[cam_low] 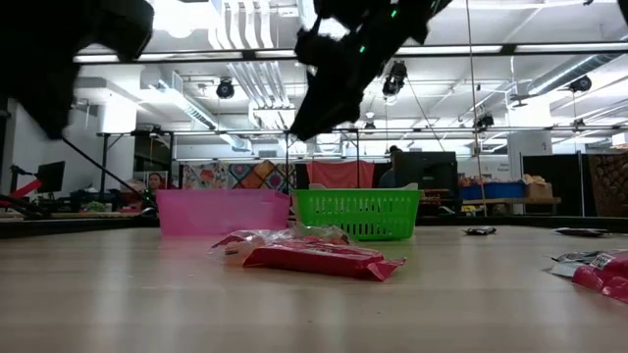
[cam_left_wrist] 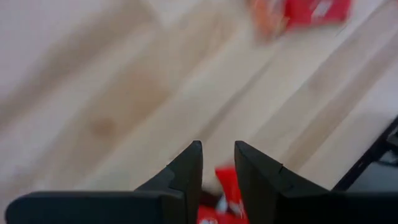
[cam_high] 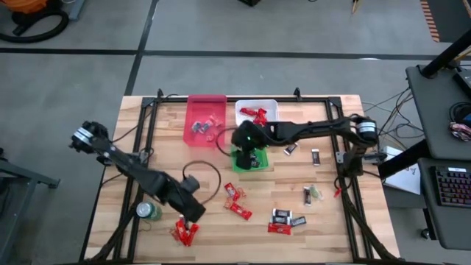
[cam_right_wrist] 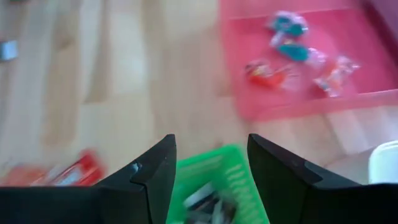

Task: Sort candy
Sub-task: Put the red chocolate bar into the white bin

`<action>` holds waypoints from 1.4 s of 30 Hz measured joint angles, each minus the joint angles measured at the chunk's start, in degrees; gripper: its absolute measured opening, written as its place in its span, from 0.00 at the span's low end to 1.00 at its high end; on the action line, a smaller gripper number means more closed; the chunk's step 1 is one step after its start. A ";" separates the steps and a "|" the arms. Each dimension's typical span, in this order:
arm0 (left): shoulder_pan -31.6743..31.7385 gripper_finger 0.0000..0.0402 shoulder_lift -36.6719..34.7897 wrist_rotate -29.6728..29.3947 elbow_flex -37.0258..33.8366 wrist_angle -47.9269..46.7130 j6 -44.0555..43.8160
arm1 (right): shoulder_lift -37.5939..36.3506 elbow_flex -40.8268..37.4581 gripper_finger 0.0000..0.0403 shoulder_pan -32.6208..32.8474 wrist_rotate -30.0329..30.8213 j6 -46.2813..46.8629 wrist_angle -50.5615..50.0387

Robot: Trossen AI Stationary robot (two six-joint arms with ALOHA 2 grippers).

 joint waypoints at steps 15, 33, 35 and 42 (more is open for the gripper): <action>-6.89 0.48 21.64 1.82 18.48 -7.36 -6.54 | -7.90 -0.15 0.47 15.14 0.11 3.95 -11.47; -8.74 0.47 32.41 2.82 25.36 -16.41 -5.71 | -8.60 -0.28 0.47 21.89 1.31 10.09 -15.76; -8.74 0.46 32.55 2.74 25.36 -16.31 -5.26 | -8.60 -0.28 0.47 21.98 1.33 10.58 -15.78; -8.83 0.30 32.81 1.59 25.30 -15.86 -4.53 | -8.60 -1.08 0.46 22.09 1.82 10.86 -16.50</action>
